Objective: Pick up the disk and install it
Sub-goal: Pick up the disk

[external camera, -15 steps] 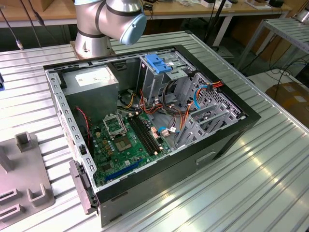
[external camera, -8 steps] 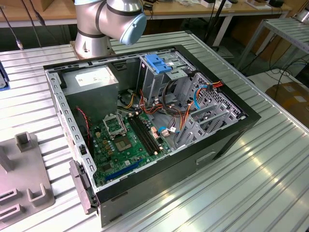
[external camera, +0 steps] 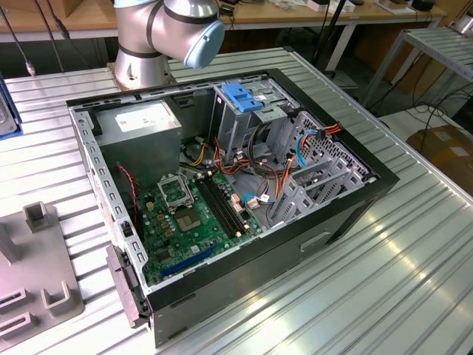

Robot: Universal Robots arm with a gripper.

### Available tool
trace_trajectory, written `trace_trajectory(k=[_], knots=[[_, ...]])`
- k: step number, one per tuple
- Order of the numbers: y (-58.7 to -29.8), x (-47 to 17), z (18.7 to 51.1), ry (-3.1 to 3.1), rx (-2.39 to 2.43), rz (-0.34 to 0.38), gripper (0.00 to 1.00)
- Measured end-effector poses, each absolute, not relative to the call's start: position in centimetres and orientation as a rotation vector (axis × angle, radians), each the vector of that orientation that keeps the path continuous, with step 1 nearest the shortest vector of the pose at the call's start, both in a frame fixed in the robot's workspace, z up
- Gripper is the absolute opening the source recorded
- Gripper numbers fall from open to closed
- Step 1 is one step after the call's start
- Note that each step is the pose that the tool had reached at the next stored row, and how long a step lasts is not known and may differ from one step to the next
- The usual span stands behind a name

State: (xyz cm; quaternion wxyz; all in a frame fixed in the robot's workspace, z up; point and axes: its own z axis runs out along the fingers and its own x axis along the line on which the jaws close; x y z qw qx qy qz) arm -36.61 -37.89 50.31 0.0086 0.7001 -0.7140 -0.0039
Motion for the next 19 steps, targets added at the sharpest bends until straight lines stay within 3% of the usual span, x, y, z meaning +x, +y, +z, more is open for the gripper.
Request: trace_trajectory(k=[19], knots=[[-37.9,-34.6,50.3,-2.231,2.188,-0.012,0.37]])
